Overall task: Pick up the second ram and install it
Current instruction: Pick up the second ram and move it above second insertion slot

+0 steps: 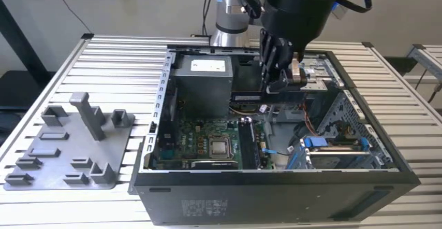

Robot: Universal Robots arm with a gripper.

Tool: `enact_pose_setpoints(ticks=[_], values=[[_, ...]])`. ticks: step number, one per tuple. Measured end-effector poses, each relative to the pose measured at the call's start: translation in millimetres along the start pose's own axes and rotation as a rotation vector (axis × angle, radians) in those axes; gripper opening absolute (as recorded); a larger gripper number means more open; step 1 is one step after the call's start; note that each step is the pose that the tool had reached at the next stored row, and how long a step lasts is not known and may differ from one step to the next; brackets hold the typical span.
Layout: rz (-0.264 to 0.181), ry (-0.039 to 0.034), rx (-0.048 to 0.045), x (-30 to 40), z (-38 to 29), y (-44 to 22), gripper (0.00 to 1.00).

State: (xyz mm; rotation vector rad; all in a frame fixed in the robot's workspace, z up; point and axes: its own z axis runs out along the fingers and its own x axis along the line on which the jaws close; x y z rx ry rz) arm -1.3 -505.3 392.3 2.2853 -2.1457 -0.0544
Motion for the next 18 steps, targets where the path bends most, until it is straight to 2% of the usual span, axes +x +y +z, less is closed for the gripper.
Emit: enact_pose_setpoints(ticks=[6,12,15,18], values=[[0.000,0.0000,0.0000,-0.4,0.0,-0.5,0.14],[0.000,-0.0002,0.0001,-7.2,0.1,-0.9,0.14],[0.000,-0.0033,0.0003,-11.4,0.2,-1.2,0.14],[0.000,-0.0105,0.0017,-15.0,0.3,-1.4,0.14]])
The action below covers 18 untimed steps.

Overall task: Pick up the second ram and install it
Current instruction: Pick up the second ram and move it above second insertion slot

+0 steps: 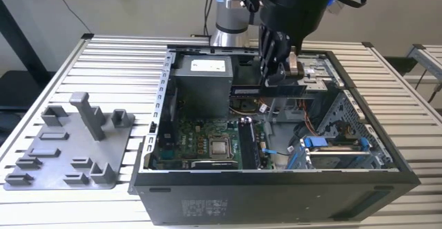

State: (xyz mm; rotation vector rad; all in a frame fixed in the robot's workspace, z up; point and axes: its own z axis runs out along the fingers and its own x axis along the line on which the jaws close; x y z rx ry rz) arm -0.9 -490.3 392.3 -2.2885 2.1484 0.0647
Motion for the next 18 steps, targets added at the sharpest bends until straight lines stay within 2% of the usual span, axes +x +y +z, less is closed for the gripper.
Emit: enact_pose_setpoints(ticks=[2,5,6,8,14,18], values=[[0.000,-0.0079,0.0023,-2.8,0.1,-0.1,0.14],[-0.001,-0.0260,0.0082,-6.2,0.2,-0.4,0.14],[-0.001,-0.0282,0.0097,-7.3,0.3,-0.5,0.14],[-0.001,-0.0293,0.0131,-10.4,0.4,-0.6,0.14],[0.002,-0.0292,0.0339,-20.5,1.0,0.0,0.14],[0.007,-0.0290,0.0371,-27.0,1.7,0.5,0.14]])
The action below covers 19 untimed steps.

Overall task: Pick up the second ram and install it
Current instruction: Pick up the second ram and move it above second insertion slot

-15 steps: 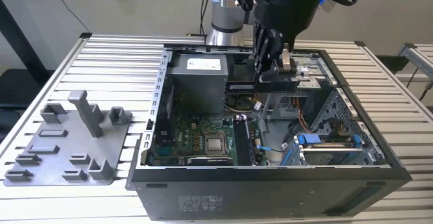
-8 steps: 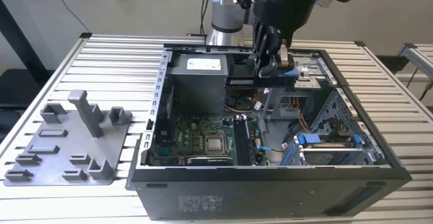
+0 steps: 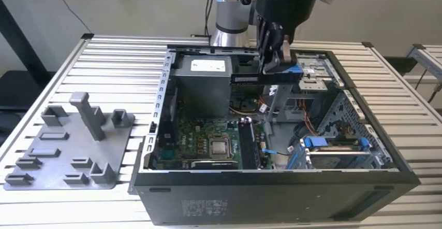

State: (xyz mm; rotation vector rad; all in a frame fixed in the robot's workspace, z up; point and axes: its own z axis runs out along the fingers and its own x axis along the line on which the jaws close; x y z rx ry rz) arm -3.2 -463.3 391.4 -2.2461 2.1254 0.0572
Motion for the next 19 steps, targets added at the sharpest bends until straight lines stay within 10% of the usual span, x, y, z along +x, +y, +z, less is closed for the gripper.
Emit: enact_pose_setpoints(ticks=[19], values=[[0.028,0.0056,0.0001,-24.5,6.2,-0.5,0.14]])
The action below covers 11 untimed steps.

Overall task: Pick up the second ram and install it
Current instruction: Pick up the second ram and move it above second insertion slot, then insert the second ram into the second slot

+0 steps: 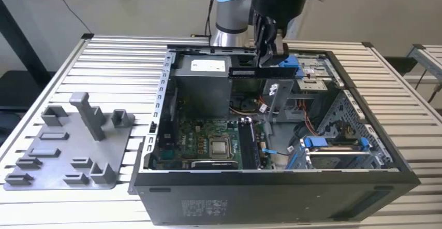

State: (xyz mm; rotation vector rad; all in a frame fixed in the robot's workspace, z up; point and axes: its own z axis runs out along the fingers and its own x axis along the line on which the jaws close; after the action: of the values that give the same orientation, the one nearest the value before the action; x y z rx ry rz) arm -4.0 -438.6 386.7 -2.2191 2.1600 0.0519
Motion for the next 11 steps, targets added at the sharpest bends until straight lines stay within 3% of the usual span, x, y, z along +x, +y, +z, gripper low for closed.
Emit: enact_pose_setpoints(ticks=[11], values=[[0.002,0.0002,0.0001,-0.3,0.0,0.0,0.14]])
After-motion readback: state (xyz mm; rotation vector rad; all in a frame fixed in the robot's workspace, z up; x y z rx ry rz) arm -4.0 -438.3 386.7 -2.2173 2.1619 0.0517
